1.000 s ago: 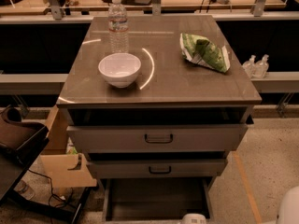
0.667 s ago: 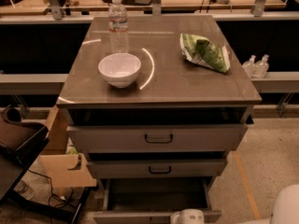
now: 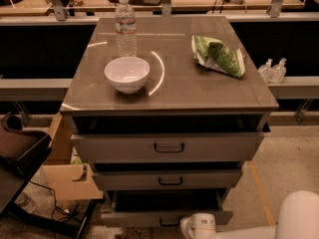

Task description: Close bottom drawer

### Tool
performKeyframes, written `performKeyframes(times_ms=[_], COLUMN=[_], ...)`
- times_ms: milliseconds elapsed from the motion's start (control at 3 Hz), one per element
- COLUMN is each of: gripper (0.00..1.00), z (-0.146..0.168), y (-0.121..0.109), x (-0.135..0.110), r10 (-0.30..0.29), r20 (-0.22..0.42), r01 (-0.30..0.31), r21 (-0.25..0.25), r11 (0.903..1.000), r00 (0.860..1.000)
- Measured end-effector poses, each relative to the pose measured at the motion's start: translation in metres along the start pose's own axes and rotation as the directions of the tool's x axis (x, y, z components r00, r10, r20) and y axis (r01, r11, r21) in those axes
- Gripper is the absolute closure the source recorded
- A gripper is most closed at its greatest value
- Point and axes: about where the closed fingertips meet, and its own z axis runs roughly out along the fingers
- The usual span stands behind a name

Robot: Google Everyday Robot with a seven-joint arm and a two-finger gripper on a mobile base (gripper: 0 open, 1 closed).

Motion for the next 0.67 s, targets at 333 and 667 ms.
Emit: performKeyframes(times_ms=[333,667], gripper=[1.0,1.0], z=[-0.001,0.011], y=[0.002,-0.015], x=[0.002,-0.001], r10=[0.0,-0.007], r20=[0.0,0.006], r01=[0.0,0.007], r21=[0.0,0.017], r11=[1.0,0.9998], r00=[1.0,1.0])
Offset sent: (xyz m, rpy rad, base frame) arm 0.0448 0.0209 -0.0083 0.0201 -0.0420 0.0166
